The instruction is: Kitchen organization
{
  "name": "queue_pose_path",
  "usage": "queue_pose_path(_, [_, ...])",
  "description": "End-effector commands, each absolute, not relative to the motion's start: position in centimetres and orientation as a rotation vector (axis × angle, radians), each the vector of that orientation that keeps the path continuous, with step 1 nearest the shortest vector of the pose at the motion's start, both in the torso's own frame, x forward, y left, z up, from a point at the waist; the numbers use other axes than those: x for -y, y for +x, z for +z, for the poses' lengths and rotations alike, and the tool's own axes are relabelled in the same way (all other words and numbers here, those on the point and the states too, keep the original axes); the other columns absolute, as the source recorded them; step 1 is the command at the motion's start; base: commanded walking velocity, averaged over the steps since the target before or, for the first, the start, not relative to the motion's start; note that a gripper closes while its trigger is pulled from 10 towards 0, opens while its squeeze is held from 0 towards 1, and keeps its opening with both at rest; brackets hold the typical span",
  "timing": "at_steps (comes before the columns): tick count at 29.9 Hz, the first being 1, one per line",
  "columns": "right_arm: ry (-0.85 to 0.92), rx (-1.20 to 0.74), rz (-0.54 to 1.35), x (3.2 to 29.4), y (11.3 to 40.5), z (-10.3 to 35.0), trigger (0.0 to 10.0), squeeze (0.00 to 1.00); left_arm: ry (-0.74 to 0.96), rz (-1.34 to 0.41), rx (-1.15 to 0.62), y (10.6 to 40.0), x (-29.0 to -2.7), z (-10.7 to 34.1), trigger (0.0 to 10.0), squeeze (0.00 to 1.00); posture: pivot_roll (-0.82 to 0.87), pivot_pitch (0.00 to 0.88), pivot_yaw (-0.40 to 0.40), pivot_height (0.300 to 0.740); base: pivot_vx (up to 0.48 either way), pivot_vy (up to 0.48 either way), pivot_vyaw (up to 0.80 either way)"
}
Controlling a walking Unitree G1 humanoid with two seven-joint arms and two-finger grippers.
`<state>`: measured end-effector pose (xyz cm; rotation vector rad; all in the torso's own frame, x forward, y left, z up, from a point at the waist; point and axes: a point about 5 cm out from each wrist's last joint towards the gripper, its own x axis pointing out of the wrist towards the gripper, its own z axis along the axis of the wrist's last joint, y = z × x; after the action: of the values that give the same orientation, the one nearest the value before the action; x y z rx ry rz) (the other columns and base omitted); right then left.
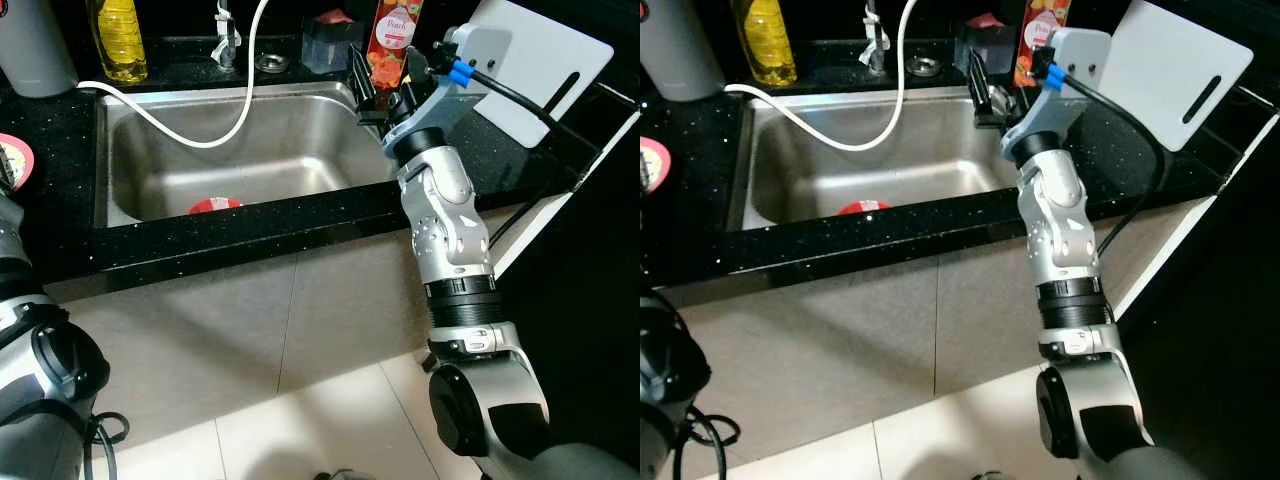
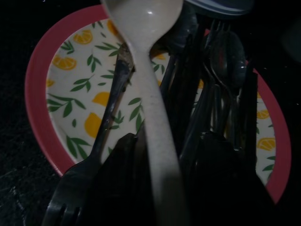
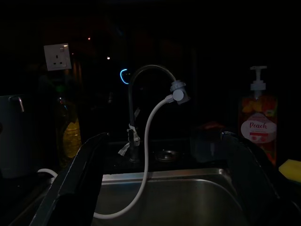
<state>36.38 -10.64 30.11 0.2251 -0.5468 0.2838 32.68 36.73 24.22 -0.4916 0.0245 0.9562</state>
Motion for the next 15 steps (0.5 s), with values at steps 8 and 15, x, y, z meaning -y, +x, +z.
queue_pose_path(8, [0.218,0.546,0.289,10.68,36.29,30.29,10.0,0.0,-0.486,1.034,-0.108,32.0,-37.35,22.08,0.0,0.0,0.2,0.0,-0.056,0.74,0.0,0.0,0.0])
queue_pose_path(15, [0.218,0.544,0.294,10.61,36.29,30.3,10.0,0.0,-0.45,1.043,-0.063,31.96,-37.36,22.7,1.5,0.0,0.2,0.0,-0.063,0.74,0.0,0.0,0.0])
